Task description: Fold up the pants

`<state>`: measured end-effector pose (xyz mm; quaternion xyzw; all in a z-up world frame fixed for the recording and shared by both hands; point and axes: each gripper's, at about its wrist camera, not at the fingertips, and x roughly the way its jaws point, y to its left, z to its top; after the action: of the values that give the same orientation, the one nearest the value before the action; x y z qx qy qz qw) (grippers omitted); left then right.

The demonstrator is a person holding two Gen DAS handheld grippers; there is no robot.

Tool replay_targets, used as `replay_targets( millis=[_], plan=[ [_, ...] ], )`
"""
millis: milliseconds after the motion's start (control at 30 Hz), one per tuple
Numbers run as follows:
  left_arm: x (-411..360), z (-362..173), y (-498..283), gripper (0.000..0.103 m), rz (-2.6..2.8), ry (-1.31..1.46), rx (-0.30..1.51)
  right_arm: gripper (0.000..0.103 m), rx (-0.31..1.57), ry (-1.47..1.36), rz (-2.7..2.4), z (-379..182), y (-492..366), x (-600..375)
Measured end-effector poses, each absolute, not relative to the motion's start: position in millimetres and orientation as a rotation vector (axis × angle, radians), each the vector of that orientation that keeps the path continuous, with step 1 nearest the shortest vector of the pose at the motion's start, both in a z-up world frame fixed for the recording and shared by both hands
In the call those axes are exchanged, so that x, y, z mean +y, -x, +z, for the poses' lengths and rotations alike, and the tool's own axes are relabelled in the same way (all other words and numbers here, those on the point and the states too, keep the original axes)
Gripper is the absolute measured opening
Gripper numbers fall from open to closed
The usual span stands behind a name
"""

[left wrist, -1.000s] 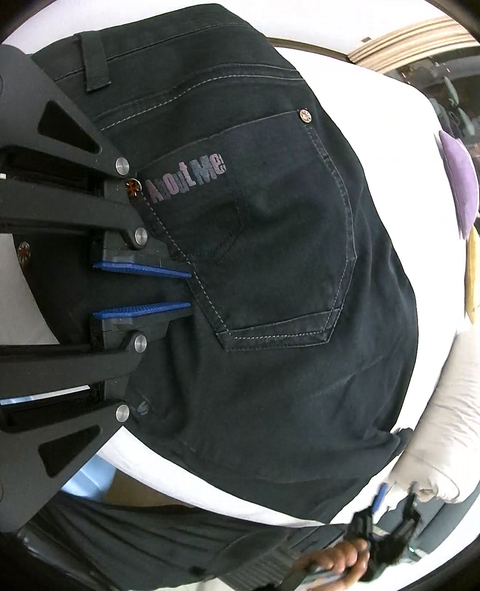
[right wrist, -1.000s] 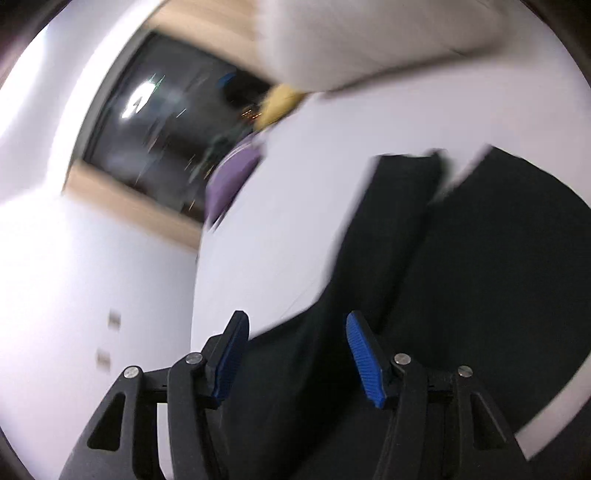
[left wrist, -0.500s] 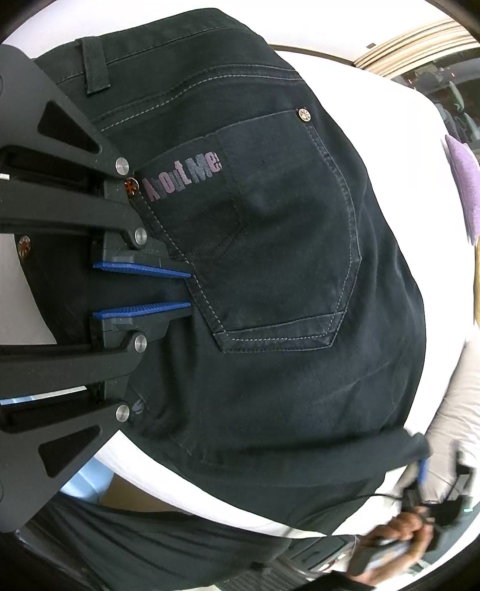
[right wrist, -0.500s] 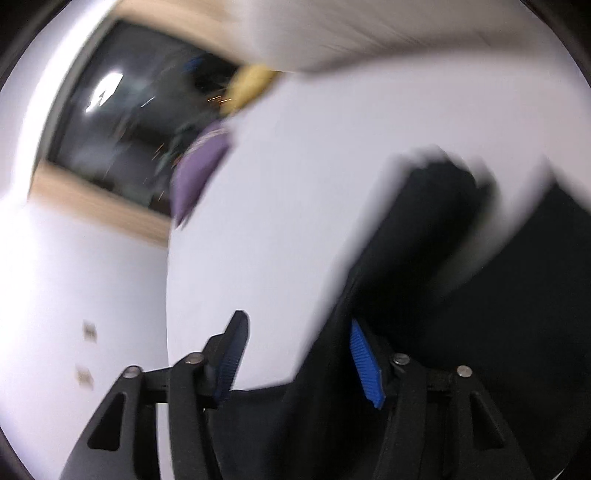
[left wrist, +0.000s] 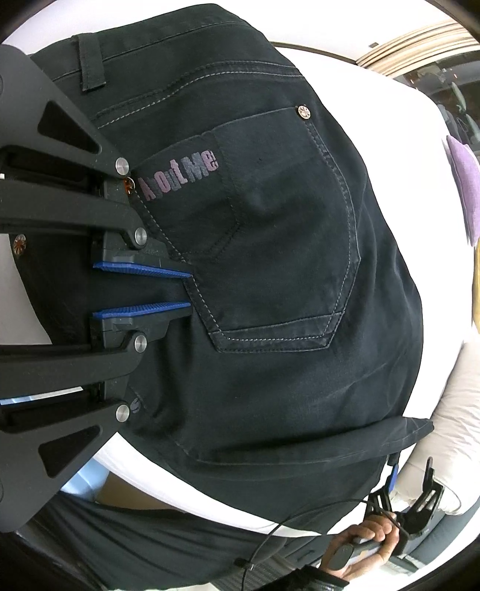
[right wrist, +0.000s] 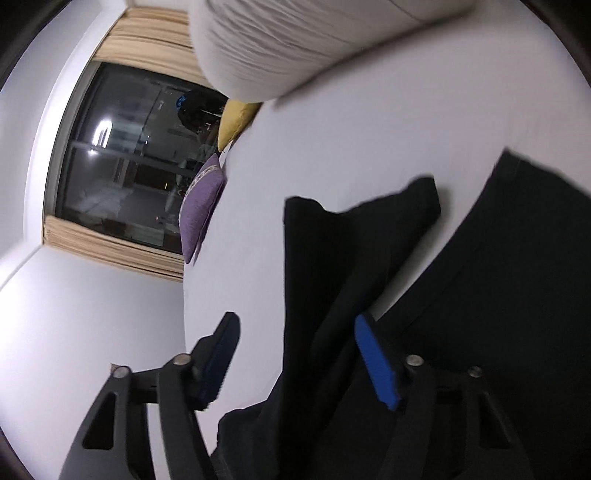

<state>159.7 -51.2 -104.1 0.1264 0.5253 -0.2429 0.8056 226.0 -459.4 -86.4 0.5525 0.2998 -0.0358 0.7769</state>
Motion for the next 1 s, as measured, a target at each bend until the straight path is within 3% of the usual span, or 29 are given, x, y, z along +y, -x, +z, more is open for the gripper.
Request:
replay_targets(
  millis=[267,333,367,400,600,733,800,833,1000],
  plan=[
    [-49,-104,-159,0.013,-0.513,-0.266,1.122,0.064,0.687,-1.129,-0.044,-87,-279,-459],
    [-50,-104,-160,0.013,-0.514,-0.268,1.123,0.051,0.746,-1.096,-0.051,-94,-298,-454],
    [-50,-104,-159,0.013,-0.514,-0.269,1.123,0.017,0.783,-1.072,-0.058,-99,-306,-452],
    [-49,-103,-159,0.013,-0.514,-0.269,1.122,0.007,0.827,-1.051,-0.084,-103,-311,-450],
    [-44,-103,-159,0.013,-0.522,-0.265,1.114,0.006,0.733,-0.953,-0.147,-46,-263,-462],
    [-43,-103,-158,0.013,-0.525,-0.270,1.108,0.012,0.714,-0.923,-0.186,6,-220,-482],
    [-43,-102,-156,0.013,-0.521,-0.266,1.105,0.060,0.731,-0.978,-0.244,11,-189,-495],
    [-43,-103,-155,0.013,-0.518,-0.263,1.104,0.067,0.700,-1.025,-0.292,9,-162,-502],
    [-46,-103,-151,0.014,-0.516,-0.281,1.100,0.066,0.569,-1.137,-0.370,-21,-75,-506]
  ],
)
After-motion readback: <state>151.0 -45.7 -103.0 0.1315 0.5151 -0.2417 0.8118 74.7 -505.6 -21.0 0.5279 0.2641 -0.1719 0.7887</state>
